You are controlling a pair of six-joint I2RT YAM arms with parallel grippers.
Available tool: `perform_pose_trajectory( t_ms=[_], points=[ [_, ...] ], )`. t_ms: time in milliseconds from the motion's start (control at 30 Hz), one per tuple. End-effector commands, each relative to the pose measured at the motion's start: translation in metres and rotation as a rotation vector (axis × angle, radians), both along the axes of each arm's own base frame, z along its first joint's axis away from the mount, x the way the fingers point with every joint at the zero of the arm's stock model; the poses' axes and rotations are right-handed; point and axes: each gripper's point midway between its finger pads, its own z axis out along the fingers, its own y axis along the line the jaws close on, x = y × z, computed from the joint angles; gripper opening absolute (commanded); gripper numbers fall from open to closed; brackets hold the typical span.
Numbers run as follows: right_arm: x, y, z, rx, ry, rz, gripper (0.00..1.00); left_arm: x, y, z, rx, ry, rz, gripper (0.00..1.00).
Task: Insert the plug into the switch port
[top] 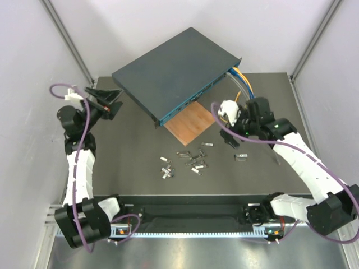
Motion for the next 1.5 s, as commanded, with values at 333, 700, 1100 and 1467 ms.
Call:
perform_pose_trajectory(
  t_ms=[333, 700, 1100, 1467],
  points=[
    [0.009, -0.018, -0.096, -0.199, 0.052, 0.053, 0.57, -0.037, 0.014, 0.027, 0.049, -0.137, 0.033, 0.92],
    [0.055, 0.044, -0.126, -0.138, 0.035, 0.101, 0.55, -0.039, 0.011, 0.039, 0.064, -0.168, 0.002, 0.91],
    [0.056, 0.091, -0.164, -0.196, 0.07, 0.205, 0.54, -0.035, 0.012, 0.039, 0.057, -0.161, 0.003, 0.91],
    [0.042, 0.098, -0.183, -0.23, 0.154, 0.276, 0.33, -0.032, 0.014, 0.04, 0.06, -0.16, 0.007, 0.91]
  ],
)
